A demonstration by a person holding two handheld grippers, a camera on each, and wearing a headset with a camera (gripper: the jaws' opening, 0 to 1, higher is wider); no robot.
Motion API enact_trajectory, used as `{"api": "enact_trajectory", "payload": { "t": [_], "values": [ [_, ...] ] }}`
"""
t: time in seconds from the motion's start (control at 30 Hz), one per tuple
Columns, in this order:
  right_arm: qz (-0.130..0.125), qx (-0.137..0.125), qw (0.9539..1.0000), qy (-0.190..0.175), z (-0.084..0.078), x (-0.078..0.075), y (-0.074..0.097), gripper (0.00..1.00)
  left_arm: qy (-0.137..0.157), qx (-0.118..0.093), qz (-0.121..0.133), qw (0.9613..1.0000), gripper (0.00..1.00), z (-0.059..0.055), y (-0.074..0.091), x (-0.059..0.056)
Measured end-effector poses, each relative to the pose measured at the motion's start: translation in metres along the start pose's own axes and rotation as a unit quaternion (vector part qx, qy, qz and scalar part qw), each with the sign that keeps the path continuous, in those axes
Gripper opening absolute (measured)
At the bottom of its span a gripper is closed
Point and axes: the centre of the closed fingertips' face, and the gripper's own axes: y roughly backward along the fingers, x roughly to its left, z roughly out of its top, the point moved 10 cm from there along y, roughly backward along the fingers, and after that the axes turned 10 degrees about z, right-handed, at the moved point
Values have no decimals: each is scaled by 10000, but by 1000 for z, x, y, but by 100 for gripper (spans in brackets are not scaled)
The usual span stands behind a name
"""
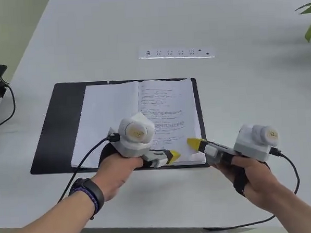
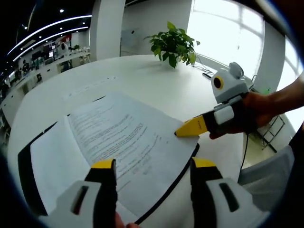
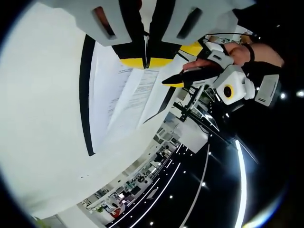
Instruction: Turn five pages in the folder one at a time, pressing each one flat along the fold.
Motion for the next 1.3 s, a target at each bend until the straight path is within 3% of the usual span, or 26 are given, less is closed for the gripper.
{"api": "enact_trajectory", "payload": {
  "t": [0.33, 0.77, 1.0, 1.3],
  "values": [
    [119, -84, 9998, 140, 6, 17, -10, 0, 111, -61, 223, 9997, 63, -15, 25, 22],
    [330, -140, 9990, 252, 16, 37, -26, 0, 126, -229, 420, 9988, 64, -18, 51, 46],
    [579, -65, 9974, 435, 25, 53, -46, 0, 104, -262, 558, 9980, 65, -25, 69, 62],
    [984, 138, 9933, 585, 25, 77, -80, 0, 192, -352, 809, 9959, 66, -32, 95, 83]
  ]
}}
